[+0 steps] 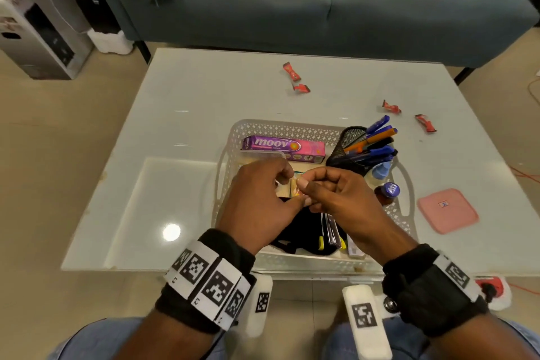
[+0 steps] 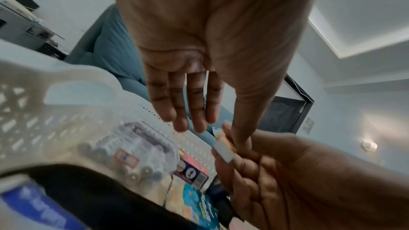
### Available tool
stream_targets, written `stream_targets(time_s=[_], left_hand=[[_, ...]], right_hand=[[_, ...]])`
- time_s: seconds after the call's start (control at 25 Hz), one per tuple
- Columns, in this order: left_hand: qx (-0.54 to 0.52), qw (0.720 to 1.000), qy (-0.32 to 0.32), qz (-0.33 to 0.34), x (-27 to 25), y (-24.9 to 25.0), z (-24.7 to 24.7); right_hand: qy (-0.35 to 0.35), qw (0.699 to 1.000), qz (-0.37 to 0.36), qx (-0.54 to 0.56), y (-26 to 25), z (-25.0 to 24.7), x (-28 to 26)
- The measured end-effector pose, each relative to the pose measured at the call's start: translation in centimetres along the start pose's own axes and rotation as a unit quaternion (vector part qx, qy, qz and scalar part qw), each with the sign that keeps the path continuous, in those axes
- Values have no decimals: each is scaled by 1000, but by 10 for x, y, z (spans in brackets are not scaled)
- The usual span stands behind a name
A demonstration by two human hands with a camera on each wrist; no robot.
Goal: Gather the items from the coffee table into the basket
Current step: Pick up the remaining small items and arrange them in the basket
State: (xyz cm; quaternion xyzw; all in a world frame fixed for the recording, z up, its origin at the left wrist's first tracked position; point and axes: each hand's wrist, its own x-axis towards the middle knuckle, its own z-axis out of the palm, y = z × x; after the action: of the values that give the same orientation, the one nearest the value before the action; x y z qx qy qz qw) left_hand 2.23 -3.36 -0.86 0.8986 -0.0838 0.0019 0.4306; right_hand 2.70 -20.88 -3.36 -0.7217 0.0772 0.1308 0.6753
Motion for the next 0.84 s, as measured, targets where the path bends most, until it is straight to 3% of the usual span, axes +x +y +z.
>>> stream_targets(time_s=[0.12, 0.24, 0.32, 0.6, 0.76, 0.84], left_hand=[[98, 993, 69, -22, 5, -22, -27], [131, 981, 50, -134, 5, -41, -48], [114, 978, 43, -170, 5, -46, -56], [101, 977, 37, -186, 8, -43, -62], [95, 976, 36, -192, 8, -43, -64], [93, 976, 31, -194, 9, -44, -64]], right_hand=[[5, 999, -10, -34, -5, 5, 0], [21, 999, -9, -46, -10, 12, 1], [16, 999, -16, -49, -18, 22, 6], [-20, 971, -94, -221, -43, 68, 79], [-74, 919, -102, -374, -27, 90, 103], [-94, 907, -107, -395, -20, 95, 104]])
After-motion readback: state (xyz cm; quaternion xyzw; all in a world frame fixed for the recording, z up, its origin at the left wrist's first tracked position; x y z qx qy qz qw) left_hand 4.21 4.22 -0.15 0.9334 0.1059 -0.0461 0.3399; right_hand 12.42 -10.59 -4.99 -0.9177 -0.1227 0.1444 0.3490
